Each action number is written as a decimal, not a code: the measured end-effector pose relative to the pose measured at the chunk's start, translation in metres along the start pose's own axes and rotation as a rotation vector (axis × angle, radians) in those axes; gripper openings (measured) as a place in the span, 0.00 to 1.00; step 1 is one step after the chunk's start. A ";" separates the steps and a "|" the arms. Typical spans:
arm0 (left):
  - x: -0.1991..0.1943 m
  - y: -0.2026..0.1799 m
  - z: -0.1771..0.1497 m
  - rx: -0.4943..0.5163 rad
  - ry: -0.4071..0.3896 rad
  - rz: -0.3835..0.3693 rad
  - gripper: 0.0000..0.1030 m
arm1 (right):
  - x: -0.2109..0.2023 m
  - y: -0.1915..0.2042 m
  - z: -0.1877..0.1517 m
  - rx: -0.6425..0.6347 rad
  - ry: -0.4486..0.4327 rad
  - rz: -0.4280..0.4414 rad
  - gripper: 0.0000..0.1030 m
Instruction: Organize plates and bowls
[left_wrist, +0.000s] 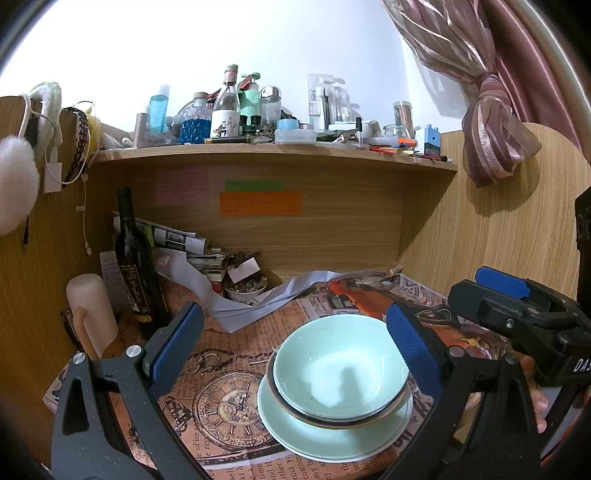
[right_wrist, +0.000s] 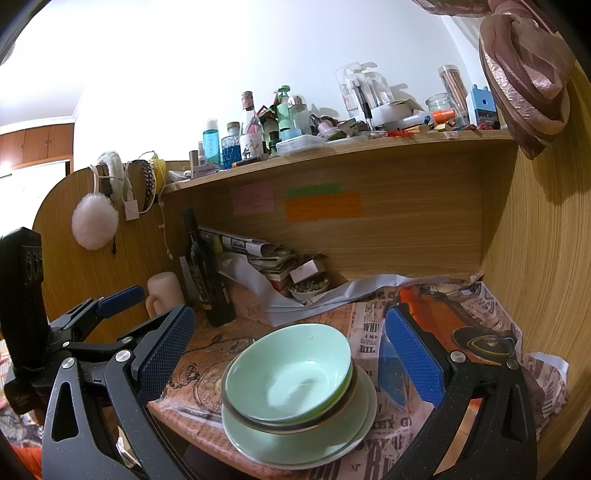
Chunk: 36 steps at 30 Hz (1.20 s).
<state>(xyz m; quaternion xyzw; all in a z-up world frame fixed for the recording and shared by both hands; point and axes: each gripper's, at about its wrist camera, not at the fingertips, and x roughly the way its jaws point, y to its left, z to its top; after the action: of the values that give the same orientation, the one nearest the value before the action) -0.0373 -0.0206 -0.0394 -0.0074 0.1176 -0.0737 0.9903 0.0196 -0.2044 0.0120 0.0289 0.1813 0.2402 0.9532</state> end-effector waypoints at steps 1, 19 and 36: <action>0.000 0.000 0.000 -0.002 0.001 -0.001 0.98 | 0.000 0.000 0.000 0.000 0.001 0.000 1.00; 0.004 0.006 -0.001 -0.035 -0.002 -0.005 0.98 | 0.002 -0.001 -0.001 0.007 0.003 0.001 1.00; 0.008 0.007 0.001 -0.033 0.005 -0.014 0.98 | 0.009 -0.006 -0.003 0.005 0.023 0.004 1.00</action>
<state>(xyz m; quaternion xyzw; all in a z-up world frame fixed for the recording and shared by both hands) -0.0288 -0.0150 -0.0409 -0.0245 0.1215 -0.0789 0.9891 0.0286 -0.2052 0.0049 0.0287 0.1927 0.2418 0.9506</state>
